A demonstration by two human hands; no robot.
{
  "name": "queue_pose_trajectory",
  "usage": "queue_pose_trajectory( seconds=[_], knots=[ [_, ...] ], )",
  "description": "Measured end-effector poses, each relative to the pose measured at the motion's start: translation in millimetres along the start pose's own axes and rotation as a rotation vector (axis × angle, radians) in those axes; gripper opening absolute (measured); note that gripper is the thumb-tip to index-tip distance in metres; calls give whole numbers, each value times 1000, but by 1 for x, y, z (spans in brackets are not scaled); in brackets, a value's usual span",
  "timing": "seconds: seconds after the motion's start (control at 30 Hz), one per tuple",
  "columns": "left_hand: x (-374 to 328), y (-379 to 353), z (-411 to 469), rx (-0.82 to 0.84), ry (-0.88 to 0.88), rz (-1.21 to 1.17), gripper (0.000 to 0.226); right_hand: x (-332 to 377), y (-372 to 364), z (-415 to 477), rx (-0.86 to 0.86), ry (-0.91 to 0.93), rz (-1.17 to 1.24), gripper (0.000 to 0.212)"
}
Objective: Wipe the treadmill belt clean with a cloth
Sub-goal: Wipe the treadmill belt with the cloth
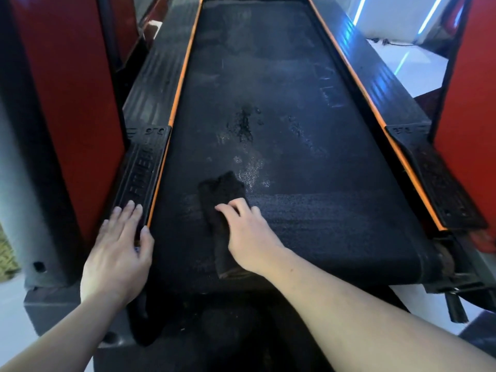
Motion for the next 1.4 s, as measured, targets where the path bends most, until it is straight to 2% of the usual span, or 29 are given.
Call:
queue_pose_trajectory(
  seconds=[0.13, 0.43, 0.73, 0.8, 0.9, 1.0, 1.2, 1.4],
  knots=[
    [-1, 0, 0, -19, -15, -8, 62, -53, 18, -9, -38, -115, -26, 62],
    [-2, 0, 0, -13, -4, -10, 63, -175, 67, -46, -49, -350, -172, 55],
    [-3, 1, -1, -5, -6, -13, 60, -270, 118, -91, 24, -628, -276, 65],
    [-3, 1, -1, -7, -3, -9, 54, -274, 122, -91, 8, -679, -250, 60],
    [-3, 1, -1, -16, 3, -4, 54, -266, 121, -89, -38, -718, -188, 37],
    [-3, 0, -1, -19, 6, -4, 53, -257, 115, -89, 37, -745, -178, 50],
    [-3, -1, 0, -28, -2, -9, 62, -231, 110, -74, -17, -734, -163, 55],
    [-4, 1, 0, -22, 2, 0, 58, -156, 82, -33, -9, -553, -113, 53]
  ],
)
Point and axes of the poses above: each hand's wrist, its own z-axis towards the middle knuckle, its own y-axis out of the back of the hand, x = y × z, the point moved 5 cm from there along z, towards the middle knuckle, and after that the axes turned 8 degrees about -z, right-handed, at the moved point
